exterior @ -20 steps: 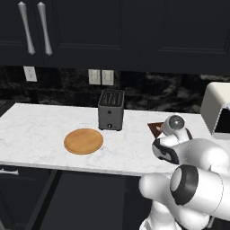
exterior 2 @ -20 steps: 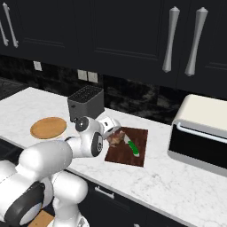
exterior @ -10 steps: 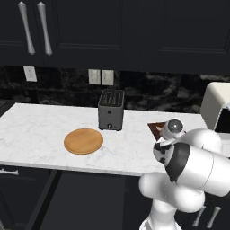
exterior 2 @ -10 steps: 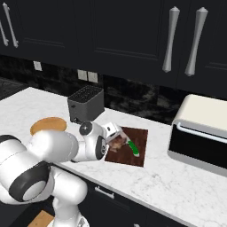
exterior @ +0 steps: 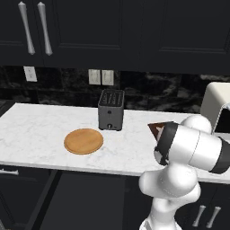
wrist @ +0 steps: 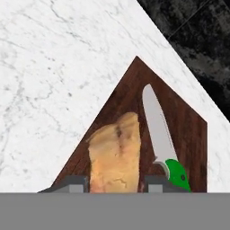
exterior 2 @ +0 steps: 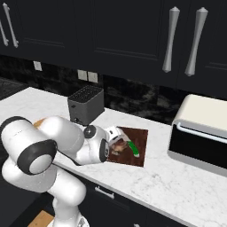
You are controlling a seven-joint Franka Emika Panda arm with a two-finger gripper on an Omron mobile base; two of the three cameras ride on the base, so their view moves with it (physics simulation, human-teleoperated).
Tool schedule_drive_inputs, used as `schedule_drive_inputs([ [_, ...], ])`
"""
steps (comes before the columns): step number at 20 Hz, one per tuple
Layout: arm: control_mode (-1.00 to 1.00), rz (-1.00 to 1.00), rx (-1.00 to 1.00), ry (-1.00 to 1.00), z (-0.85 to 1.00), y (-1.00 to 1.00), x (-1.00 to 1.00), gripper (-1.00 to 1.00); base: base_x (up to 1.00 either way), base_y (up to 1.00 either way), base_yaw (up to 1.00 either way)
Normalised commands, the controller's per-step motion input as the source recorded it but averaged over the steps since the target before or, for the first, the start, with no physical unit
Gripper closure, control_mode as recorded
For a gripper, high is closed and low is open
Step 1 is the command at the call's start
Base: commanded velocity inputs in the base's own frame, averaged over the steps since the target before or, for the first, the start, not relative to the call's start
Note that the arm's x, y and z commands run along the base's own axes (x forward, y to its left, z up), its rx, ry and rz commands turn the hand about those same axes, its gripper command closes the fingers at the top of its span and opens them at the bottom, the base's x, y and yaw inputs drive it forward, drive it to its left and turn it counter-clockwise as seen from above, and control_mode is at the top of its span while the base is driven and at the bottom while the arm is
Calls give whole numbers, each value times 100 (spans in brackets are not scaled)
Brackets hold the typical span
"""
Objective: Pick up the knife from the drawer and place it on the cutting board. Then place the meat from the plate to the cutting board.
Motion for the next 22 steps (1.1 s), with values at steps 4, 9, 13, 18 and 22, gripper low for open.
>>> schedule_drive_inputs([
  [4,-100,0,0,0,-46,0,0,100,0,0,0],
  [9,-100,0,0,2,-42,4,-13,-100,0,0,0],
  [13,-100,0,0,0,-28,16,-30,-100,0,0,0],
  [18,-100,-1,0,1,-9,7,-26,-100,0,0,0],
  [22,-100,-4,0,-1,19,0,-16,-100,0,0,0],
])
